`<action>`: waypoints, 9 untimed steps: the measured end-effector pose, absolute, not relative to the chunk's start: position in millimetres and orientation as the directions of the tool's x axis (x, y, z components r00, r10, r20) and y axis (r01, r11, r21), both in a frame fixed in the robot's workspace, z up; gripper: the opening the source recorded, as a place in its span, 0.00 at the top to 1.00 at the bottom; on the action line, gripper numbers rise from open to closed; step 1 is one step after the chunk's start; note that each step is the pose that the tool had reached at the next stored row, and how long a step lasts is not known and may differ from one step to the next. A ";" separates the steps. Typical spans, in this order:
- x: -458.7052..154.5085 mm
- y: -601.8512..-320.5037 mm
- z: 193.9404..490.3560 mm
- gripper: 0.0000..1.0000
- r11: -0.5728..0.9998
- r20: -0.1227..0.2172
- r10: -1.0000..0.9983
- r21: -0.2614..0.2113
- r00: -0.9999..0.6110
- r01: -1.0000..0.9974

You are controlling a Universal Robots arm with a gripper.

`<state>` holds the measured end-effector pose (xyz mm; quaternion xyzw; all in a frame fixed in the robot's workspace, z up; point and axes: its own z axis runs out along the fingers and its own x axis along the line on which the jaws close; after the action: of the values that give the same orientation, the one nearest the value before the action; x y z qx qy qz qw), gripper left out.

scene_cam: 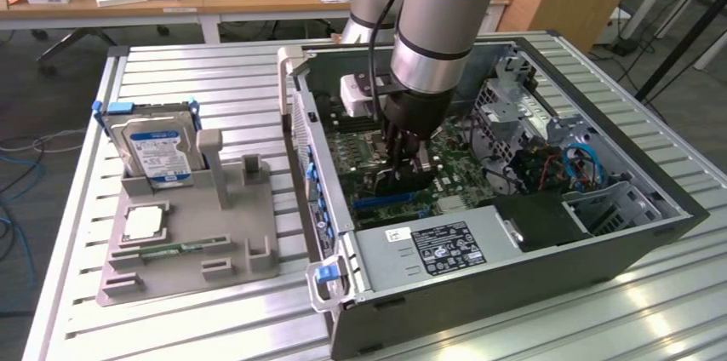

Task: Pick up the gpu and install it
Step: 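Insert the gpu into the slot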

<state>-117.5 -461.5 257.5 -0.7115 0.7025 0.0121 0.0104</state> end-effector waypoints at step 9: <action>-117.5 -461.6 255.8 0.74 -0.013 -0.032 -0.999 0.002 0.013 -1.000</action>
<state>-117.5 -461.6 255.8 -0.7116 0.7024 0.0120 0.0103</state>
